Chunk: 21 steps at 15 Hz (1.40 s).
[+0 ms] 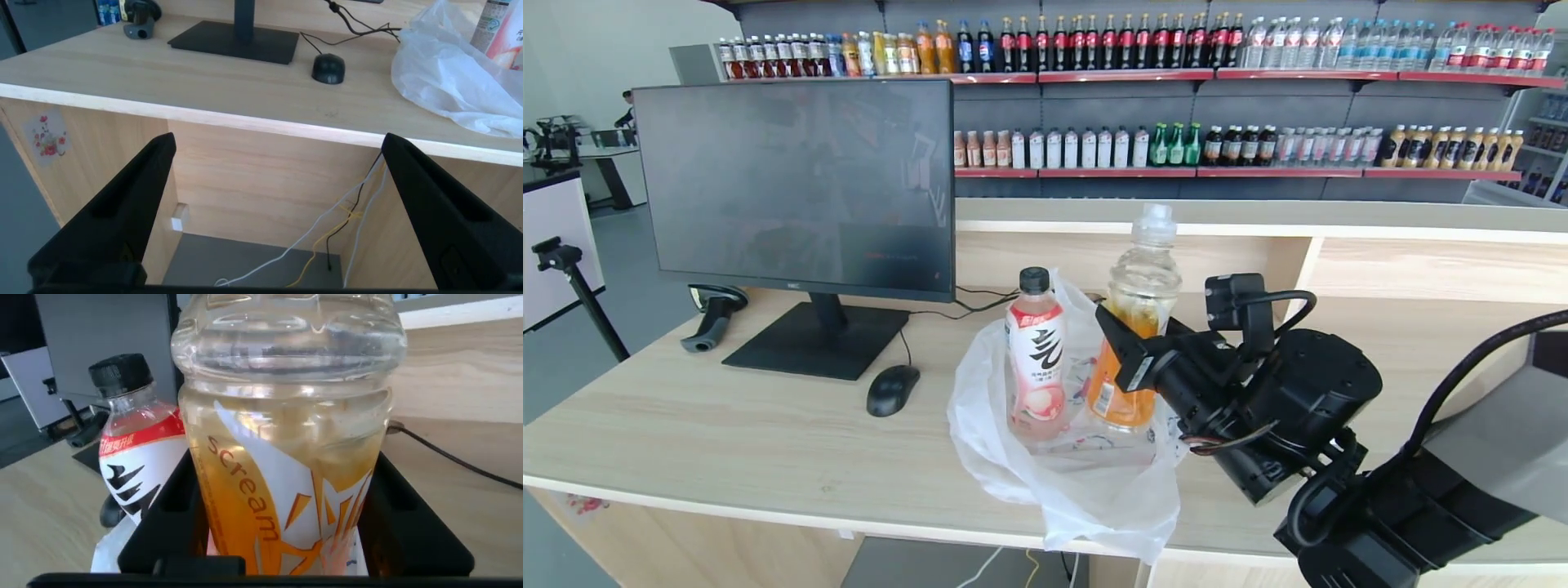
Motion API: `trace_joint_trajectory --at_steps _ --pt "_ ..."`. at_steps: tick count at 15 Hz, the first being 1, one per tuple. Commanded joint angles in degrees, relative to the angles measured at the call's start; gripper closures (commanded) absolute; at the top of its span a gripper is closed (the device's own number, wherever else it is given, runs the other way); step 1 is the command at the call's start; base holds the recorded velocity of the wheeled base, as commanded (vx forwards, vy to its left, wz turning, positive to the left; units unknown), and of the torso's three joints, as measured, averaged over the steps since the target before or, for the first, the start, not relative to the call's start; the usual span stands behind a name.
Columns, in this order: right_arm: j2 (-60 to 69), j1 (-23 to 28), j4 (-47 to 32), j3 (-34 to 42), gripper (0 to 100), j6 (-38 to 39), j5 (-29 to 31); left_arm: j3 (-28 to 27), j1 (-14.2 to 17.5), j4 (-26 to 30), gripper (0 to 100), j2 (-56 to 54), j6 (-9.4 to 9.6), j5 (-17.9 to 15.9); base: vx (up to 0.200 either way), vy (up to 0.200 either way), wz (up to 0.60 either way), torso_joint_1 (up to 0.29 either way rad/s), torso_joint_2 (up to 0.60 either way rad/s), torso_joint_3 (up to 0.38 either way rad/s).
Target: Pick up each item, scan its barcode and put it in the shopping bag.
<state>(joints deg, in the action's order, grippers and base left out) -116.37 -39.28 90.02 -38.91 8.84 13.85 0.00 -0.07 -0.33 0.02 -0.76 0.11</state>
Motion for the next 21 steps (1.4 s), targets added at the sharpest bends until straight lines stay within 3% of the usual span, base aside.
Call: trace_joint_trajectory --at_steps 1,5,8,21 --pt "0.2 -0.1 0.0 -0.4 100 1.3 0.3 0.0 0.0 0.0 0 0.0 -0.04 0.0 0.000 0.000 0.00 0.000 0.00 0.000" --pt "-4.5 0.1 0.0 -3.8 100 2.2 3.0 0.0 0.0 0.0 0 0.0 -0.39 0.1 0.000 0.000 0.00 0.000 0.00 0.000" --pt "-4.7 0.1 0.0 -3.2 100 2.9 10.9 0.0 0.0 0.0 0 0.0 -0.21 0.1 0.000 0.000 0.00 0.000 0.00 0.000" --pt "-6.1 -2.5 0.0 2.2 100 -0.3 11.0 0.0 0.0 0.0 0 0.0 -0.12 0.1 0.000 0.000 0.00 0.000 0.00 0.000"
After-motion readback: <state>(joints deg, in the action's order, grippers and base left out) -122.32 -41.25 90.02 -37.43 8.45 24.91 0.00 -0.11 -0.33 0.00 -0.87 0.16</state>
